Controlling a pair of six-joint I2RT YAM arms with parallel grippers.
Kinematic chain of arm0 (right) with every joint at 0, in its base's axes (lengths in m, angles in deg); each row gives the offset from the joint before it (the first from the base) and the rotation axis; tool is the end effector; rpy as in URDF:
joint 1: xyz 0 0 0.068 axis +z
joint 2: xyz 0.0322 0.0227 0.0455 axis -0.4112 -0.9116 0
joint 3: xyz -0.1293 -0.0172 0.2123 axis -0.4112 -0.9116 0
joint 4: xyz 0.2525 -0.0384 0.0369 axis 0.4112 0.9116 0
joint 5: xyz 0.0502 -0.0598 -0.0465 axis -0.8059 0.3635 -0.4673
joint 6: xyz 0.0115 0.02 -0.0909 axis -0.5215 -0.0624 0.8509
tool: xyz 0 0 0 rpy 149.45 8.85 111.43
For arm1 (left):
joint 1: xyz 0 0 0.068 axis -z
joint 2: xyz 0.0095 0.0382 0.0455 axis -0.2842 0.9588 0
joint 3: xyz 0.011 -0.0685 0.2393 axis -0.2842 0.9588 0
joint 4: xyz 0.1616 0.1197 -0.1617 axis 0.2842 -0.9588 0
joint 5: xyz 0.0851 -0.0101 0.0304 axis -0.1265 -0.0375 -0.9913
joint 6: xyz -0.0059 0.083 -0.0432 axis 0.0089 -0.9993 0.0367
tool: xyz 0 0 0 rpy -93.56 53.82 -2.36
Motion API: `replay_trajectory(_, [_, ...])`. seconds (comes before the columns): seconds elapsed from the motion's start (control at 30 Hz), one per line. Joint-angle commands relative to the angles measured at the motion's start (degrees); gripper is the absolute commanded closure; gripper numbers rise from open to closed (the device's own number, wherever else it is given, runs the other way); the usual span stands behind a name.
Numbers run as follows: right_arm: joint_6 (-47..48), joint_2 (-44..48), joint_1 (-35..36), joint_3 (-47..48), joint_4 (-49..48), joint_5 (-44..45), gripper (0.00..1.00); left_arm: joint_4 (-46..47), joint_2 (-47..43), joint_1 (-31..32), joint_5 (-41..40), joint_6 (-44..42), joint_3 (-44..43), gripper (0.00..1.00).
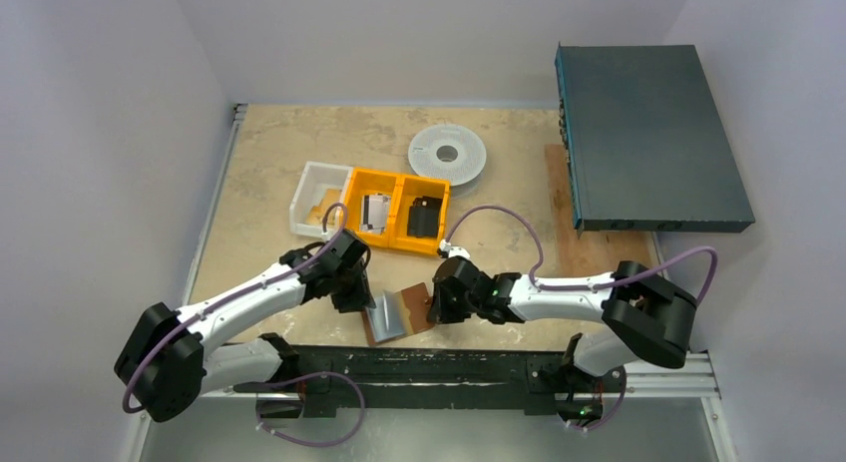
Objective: Take the credit cards out of the card holder
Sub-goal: Open the card holder at the corner of the board.
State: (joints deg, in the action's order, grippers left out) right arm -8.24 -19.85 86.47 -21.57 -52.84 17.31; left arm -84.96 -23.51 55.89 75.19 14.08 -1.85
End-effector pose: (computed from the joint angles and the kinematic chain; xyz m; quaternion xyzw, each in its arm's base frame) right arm 0.1406 0.2617 0.0930 -0.0624 0.9397 0.2786 0.1885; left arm 0.1673 -0.1397 0.1180 -0.1520 0.9683 -0.1555 0.1228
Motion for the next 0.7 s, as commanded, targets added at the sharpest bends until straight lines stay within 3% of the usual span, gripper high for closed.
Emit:
replay_trajectory(0.0, [-0.2,-2.1,0.0,-2.1,-1.6,1.1,1.0,2.8,2.2,0.1,0.7,-1.3,-2.1,0.71])
replay_trajectory(0.4, [0.2,-3.3,0.0,-2.2,-3.5,1.2,0.99,2.7,9.4,5.6,0.9,-2.0,-10.6,0.75])
replay_trajectory(0.67, [2.4,2.8,0.0,-0.6,-0.5,2.9,0.77,8.4,16.3,6.4,4.9,0.4,-12.2,0.75])
